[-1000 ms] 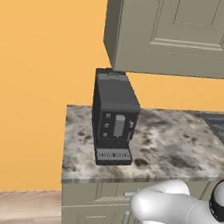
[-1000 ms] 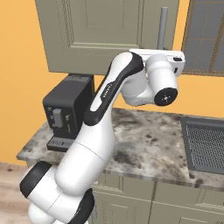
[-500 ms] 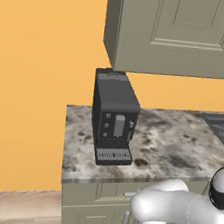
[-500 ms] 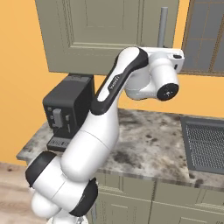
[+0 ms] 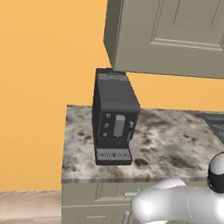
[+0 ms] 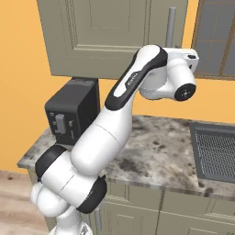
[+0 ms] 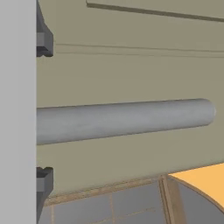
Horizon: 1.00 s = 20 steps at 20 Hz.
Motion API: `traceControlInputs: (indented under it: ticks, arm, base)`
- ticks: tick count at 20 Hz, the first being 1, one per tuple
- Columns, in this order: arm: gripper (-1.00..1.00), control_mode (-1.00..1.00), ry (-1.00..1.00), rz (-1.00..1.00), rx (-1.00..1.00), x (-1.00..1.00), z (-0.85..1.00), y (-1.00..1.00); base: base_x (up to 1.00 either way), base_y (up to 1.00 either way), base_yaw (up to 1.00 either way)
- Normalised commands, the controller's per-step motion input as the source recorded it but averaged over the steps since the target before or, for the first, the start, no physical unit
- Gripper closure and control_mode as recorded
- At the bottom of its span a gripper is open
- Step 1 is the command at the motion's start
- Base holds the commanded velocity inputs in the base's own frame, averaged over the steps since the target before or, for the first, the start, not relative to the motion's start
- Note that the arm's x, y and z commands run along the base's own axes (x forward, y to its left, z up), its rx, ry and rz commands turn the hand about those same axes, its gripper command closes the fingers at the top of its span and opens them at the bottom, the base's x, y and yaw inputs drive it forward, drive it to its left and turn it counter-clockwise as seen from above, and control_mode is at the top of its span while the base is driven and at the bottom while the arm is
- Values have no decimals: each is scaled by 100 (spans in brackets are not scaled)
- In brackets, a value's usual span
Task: Get the candle and the beer from the cabinet and move them to the dining counter.
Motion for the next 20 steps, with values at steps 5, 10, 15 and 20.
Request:
traceControlInputs:
  ticks: [5, 10, 15, 20]
  arm:
    - [-100, -100, 0, 5, 0, 20, 0, -18]
    - [-100, -100, 0, 3, 0, 18, 0, -7]
    - [-100, -100, 0, 1, 0, 9, 0, 0]
    - [100, -100, 0, 0, 0, 0, 0, 0]
  base:
    - [0, 0, 0]
    - [0, 0, 0]
    - [0, 0, 0]
    - [0, 0, 0]
